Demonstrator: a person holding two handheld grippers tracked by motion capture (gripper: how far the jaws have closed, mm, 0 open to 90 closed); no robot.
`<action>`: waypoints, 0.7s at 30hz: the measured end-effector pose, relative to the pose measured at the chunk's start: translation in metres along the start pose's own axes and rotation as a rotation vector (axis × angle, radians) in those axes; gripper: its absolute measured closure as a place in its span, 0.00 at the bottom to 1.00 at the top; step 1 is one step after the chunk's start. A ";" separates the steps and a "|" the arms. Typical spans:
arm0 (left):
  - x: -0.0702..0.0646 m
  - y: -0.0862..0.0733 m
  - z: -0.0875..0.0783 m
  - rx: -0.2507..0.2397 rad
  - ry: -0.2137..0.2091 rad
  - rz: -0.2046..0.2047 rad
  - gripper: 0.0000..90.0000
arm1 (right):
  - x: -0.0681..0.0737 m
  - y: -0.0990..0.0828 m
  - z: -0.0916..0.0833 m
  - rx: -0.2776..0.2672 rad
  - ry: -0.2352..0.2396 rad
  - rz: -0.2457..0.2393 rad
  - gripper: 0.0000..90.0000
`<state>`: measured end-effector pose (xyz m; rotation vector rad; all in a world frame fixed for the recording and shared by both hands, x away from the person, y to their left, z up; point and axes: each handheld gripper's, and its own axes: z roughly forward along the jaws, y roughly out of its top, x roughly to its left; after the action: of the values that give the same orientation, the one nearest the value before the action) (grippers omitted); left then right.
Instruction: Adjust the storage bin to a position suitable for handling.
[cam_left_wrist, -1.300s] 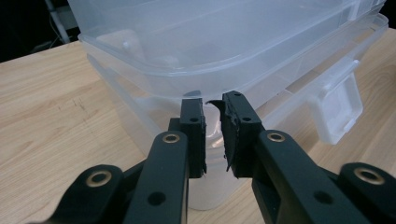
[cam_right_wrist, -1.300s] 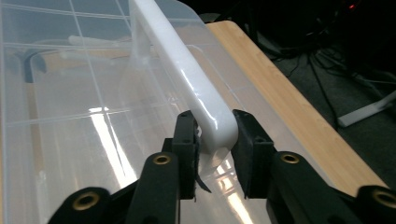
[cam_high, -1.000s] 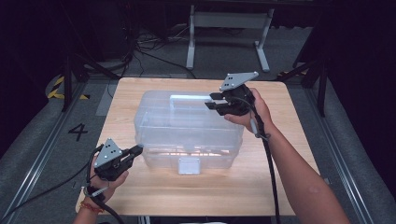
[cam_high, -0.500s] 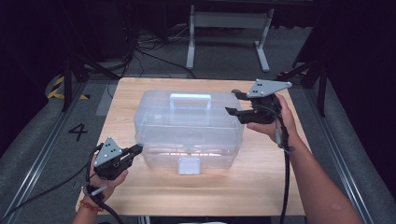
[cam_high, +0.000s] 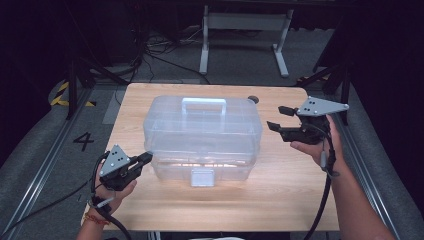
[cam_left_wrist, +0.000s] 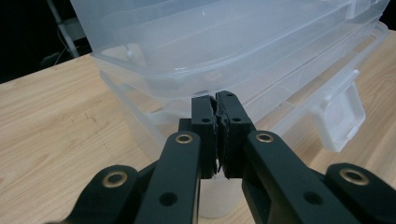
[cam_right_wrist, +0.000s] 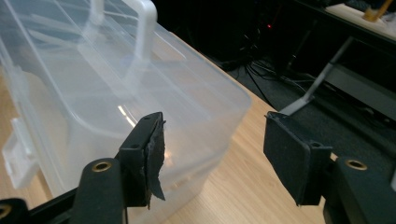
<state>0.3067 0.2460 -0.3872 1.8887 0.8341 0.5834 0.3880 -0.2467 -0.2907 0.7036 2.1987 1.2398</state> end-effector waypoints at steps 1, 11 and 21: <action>0.000 0.001 0.000 -0.005 0.000 -0.003 0.97 | -0.002 -0.010 0.001 0.017 0.001 0.010 0.43; 0.002 0.005 0.000 -0.004 0.000 0.009 0.97 | 0.006 -0.052 0.016 0.021 -0.002 0.012 0.44; 0.003 0.006 0.000 -0.004 0.001 0.014 0.97 | 0.020 -0.070 0.036 0.067 0.058 0.002 0.43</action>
<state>0.3102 0.2466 -0.3813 1.8917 0.8204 0.5937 0.3844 -0.2426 -0.3714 0.7047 2.2967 1.2069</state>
